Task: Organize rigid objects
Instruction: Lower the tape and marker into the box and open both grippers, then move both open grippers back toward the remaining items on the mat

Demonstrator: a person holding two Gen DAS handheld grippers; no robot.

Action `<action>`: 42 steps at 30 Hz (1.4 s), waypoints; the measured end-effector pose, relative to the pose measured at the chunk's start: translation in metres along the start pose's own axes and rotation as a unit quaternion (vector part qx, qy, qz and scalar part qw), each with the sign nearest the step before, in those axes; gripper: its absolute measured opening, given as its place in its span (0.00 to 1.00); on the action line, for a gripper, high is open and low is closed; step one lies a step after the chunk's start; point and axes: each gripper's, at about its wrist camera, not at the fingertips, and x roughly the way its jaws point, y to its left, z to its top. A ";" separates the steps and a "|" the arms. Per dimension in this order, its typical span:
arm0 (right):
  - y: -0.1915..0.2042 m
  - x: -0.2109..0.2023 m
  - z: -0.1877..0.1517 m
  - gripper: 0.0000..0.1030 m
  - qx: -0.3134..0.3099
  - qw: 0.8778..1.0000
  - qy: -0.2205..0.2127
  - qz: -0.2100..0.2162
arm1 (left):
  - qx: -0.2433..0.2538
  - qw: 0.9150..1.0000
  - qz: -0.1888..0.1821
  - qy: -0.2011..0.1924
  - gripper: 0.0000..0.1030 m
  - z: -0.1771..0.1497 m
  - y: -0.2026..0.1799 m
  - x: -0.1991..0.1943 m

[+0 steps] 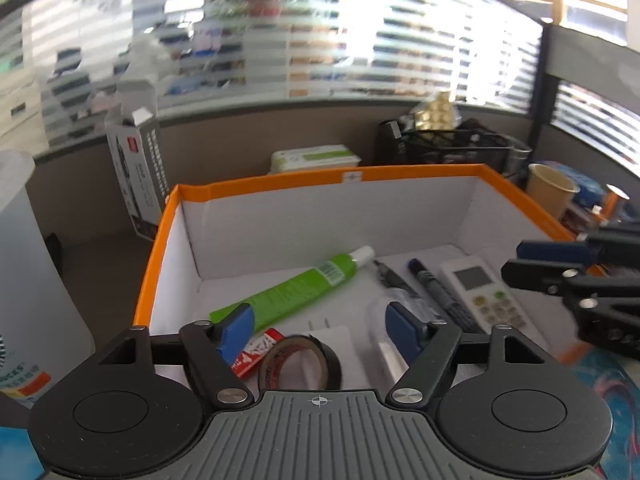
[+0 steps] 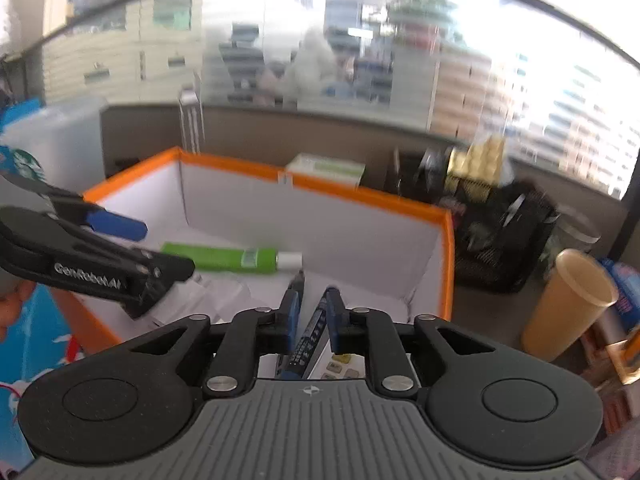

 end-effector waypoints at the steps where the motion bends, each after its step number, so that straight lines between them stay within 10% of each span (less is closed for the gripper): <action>1: 0.003 -0.013 -0.002 0.23 -0.007 1.000 -0.012 0.009 | 0.009 1.000 0.005 -0.010 0.80 -0.004 -0.003 -0.009; 7: 0.030 -0.065 -0.036 0.29 -0.029 0.992 -0.012 0.119 | 0.030 0.996 0.044 -0.076 0.94 -0.028 0.001 -0.058; 12: 0.043 -0.056 -0.081 0.29 -0.068 0.993 0.052 0.079 | 0.011 0.994 0.043 -0.099 0.94 -0.044 0.012 -0.088; 24: 0.012 -0.025 -0.098 0.38 -0.023 0.996 0.082 0.025 | 0.042 0.998 0.005 -0.045 1.00 -0.060 -0.011 -0.057; 35: 0.053 -0.022 -0.094 0.47 -0.083 0.980 0.069 0.166 | 0.039 0.999 0.017 -0.031 1.00 -0.069 -0.007 -0.046; 42: 0.059 -0.008 -0.084 0.54 -0.068 0.983 0.059 0.163 | 0.021 0.998 0.051 -0.037 1.00 -0.080 0.015 -0.065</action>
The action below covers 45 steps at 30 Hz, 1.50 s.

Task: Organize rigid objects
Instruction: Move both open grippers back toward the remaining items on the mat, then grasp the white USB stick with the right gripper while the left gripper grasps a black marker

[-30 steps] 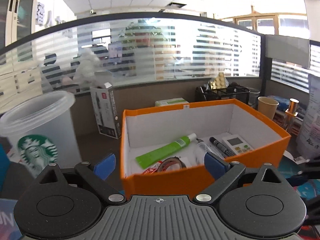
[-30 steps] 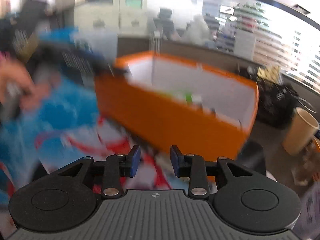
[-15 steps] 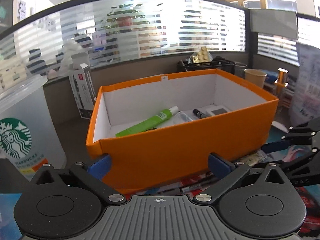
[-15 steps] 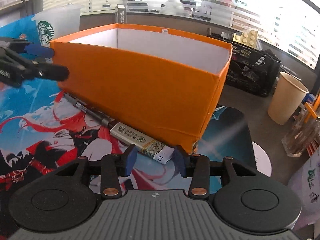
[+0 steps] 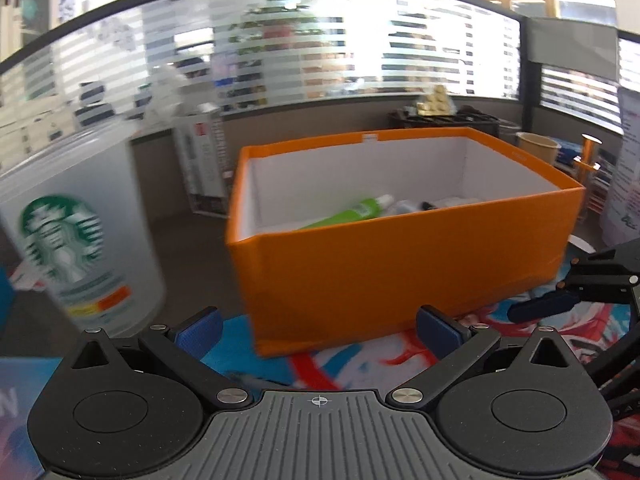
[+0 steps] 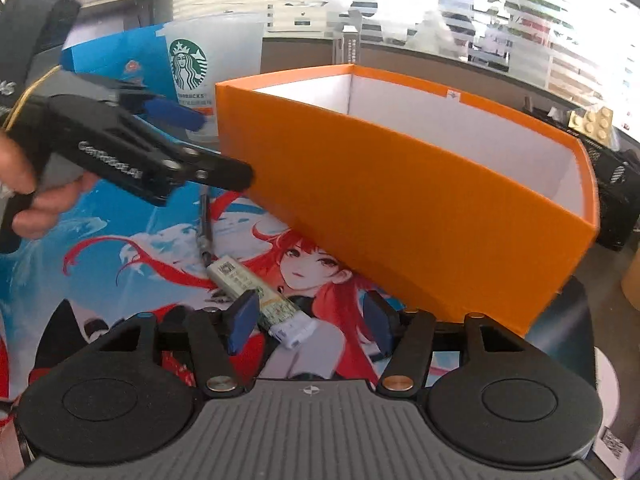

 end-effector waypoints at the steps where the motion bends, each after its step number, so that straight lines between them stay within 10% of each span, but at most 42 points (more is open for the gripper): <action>1: 0.004 0.002 0.004 0.54 -0.002 1.000 -0.002 0.011 | -0.010 1.000 0.006 0.001 1.00 -0.002 0.006 -0.003; 15: 0.083 0.036 0.027 0.54 -0.069 0.984 0.009 0.161 | -0.093 0.993 0.055 0.045 1.00 -0.039 0.059 -0.019; 23: 0.041 0.016 0.019 0.54 -0.068 0.997 0.012 0.022 | -0.100 0.993 0.032 0.050 1.00 -0.045 0.046 -0.017; 29: 0.009 0.021 0.012 0.51 -0.027 0.999 0.024 0.035 | -0.091 0.992 0.010 0.082 1.00 -0.046 0.028 0.005; 37: 0.025 0.006 0.004 0.21 -0.037 0.999 0.015 0.009 | -0.048 0.997 0.012 0.055 0.98 -0.052 0.005 0.011; 45: 0.046 -0.003 -0.005 0.21 -0.052 0.998 0.010 -0.019 | -0.034 0.999 -0.011 0.033 0.39 -0.051 -0.009 0.001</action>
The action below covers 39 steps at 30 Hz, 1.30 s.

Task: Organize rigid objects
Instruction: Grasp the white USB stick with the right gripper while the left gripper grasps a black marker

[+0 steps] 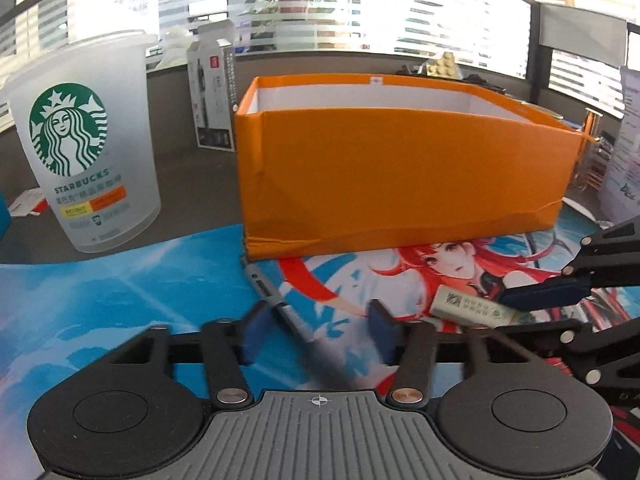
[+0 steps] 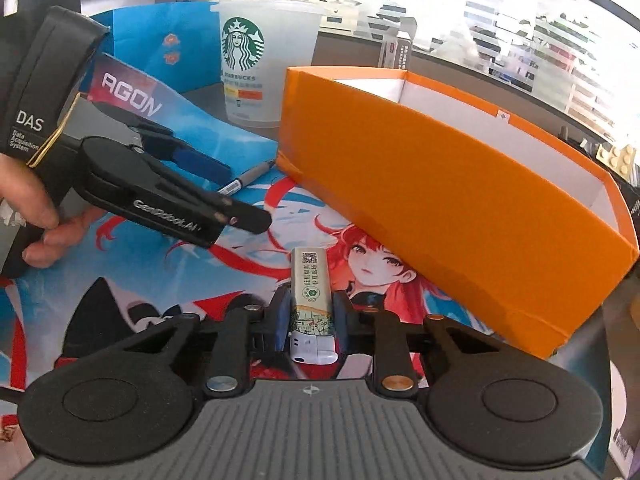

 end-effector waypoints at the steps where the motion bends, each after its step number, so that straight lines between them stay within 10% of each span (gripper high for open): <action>1: 0.000 0.000 -0.001 0.21 0.005 1.000 0.000 -0.003 | 0.000 1.000 0.002 -0.002 0.36 0.000 -0.001 0.000; 17: 0.035 -0.015 -0.010 0.21 0.010 1.000 -0.009 -0.028 | -0.017 1.000 0.019 0.016 0.16 -0.011 0.004 -0.018; 31: 0.031 -0.010 -0.007 0.21 0.007 1.000 -0.010 -0.029 | -0.030 0.998 0.045 0.016 0.42 -0.006 0.008 -0.010; 35: 0.034 -0.010 -0.008 0.21 0.005 0.999 -0.013 -0.036 | -0.021 0.999 0.037 0.008 0.13 -0.004 0.006 -0.006; 39: 0.037 -0.010 -0.007 0.21 0.005 0.999 -0.015 -0.046 | -0.009 0.999 0.037 0.002 0.07 -0.007 0.002 -0.008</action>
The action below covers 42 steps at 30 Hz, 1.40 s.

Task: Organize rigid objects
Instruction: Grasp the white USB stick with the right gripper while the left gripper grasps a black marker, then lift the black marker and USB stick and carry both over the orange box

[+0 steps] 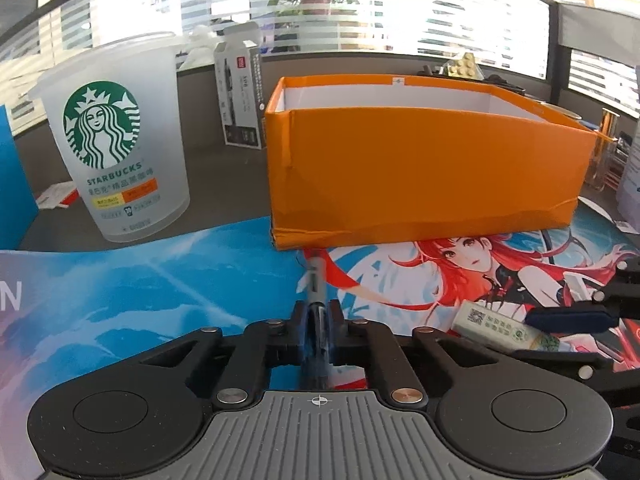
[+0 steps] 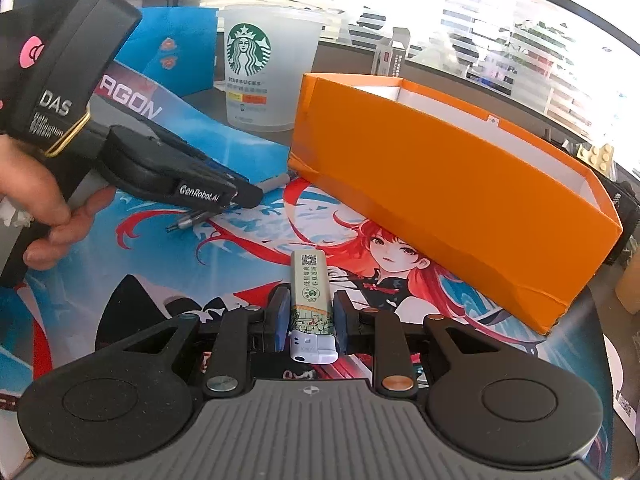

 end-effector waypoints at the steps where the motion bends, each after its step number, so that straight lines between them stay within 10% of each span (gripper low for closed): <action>1: 0.001 -0.001 0.000 0.21 -0.001 1.000 -0.003 -0.005 | -0.007 1.000 -0.006 0.001 0.07 0.000 0.002 -0.002; 42: -0.035 -0.091 0.063 0.20 0.015 0.988 -0.137 -0.074 | 0.032 0.988 -0.045 -0.147 0.07 0.077 -0.022 -0.103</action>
